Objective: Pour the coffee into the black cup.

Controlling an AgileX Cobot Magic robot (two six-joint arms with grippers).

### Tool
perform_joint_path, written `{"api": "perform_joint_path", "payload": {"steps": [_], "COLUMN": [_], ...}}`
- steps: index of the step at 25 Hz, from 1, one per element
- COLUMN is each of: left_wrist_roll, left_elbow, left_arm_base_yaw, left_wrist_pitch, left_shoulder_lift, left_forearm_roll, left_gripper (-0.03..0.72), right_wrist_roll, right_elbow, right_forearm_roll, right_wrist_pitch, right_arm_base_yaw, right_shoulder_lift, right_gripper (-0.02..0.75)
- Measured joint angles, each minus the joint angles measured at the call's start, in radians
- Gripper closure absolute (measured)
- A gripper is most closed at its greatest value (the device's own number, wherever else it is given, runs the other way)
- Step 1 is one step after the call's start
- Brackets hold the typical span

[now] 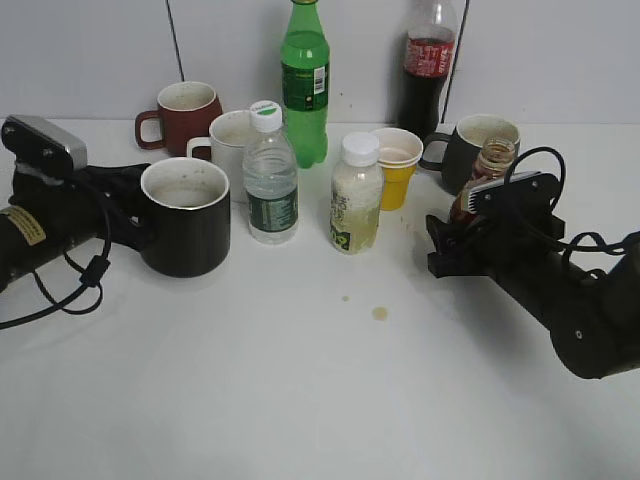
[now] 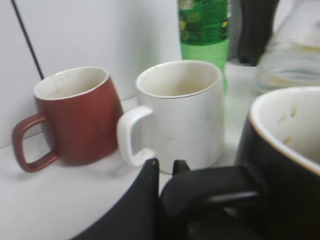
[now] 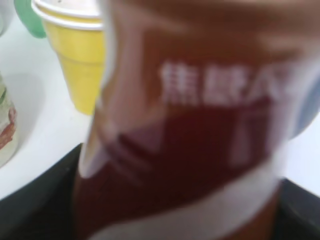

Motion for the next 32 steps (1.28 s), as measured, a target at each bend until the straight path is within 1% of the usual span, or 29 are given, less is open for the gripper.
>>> {"api": "perform_joint_path", "payload": {"steps": [3, 9, 13, 16, 20, 22, 26, 30, 32], "left_wrist_roll": [0.001, 0.001, 0.001, 0.001, 0.001, 0.001, 0.001, 0.001, 0.001], "left_elbow": [0.028, 0.032, 0.032, 0.032, 0.032, 0.032, 0.026, -0.024, -0.044], "left_arm_base_yaw": [-0.036, -0.129, -0.189, -0.235, -0.297, -0.324, -0.365, -0.399, -0.406], "left_wrist_pitch": [0.0, -0.001, 0.0, 0.0, 0.0, 0.0, 0.001, 0.006, 0.006], "left_shoulder_lift": [-0.034, -0.056, -0.056, -0.056, -0.056, -0.056, -0.056, -0.056, -0.056], "left_forearm_roll": [0.0, 0.0, 0.0, 0.0, -0.025, -0.047, -0.07, -0.071, -0.071], "left_gripper": [0.638, 0.638, 0.638, 0.638, 0.638, 0.638, 0.638, 0.639, 0.639], "right_wrist_roll": [0.004, 0.006, -0.045, -0.101, -0.13, -0.18, -0.331, -0.491, -0.594], "right_elbow": [-0.012, -0.016, 0.012, 0.034, 0.03, 0.03, 0.015, -0.022, -0.032], "right_forearm_roll": [-0.002, -0.001, -0.008, -0.076, -0.259, -0.294, -0.308, -0.316, -0.319], "right_wrist_pitch": [-0.012, -0.015, 0.022, 0.036, 0.028, 0.026, 0.027, 0.031, 0.031], "right_arm_base_yaw": [0.0, 0.0, 0.0, 0.0, 0.0, 0.002, 0.009, 0.027, 0.035], "right_shoulder_lift": [0.027, 0.027, -0.027, -0.123, -0.255, -0.291, -0.32, -0.317, -0.314], "right_gripper": [0.23, 0.234, 0.234, 0.234, 0.234, 0.234, 0.234, 0.234, 0.234]}}
